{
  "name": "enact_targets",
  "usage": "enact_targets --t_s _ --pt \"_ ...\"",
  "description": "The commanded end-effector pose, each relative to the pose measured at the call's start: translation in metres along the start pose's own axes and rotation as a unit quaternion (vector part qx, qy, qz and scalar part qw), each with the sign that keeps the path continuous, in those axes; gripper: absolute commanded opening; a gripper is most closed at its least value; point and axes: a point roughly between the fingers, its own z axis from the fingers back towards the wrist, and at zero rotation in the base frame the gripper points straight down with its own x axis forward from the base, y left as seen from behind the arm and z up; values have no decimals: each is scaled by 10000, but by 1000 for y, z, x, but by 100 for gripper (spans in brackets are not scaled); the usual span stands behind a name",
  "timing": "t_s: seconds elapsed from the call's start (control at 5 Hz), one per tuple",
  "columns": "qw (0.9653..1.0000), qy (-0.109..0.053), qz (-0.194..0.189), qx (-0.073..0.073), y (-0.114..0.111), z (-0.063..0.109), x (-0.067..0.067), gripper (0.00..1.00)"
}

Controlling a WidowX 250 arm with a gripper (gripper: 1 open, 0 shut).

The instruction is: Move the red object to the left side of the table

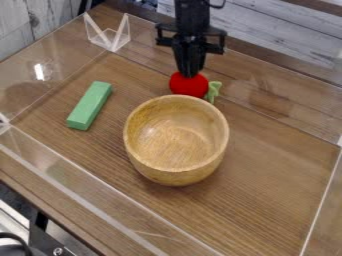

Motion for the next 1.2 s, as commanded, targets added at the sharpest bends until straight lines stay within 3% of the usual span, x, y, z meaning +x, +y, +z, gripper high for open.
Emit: enact_targets --t_s 0.0,0.2,0.4,0.6,1.0 --pt "9991 -396 160 -27 6 27 12 0" --pt "9992 -335 218 6 8 16 16 100" --pt "9997 -235 -8 50 5 15 18 0" --pt "9995 -189 -253 70 2 21 20 0" --pt "9967 -357 -724 -76 5 53 3 0"
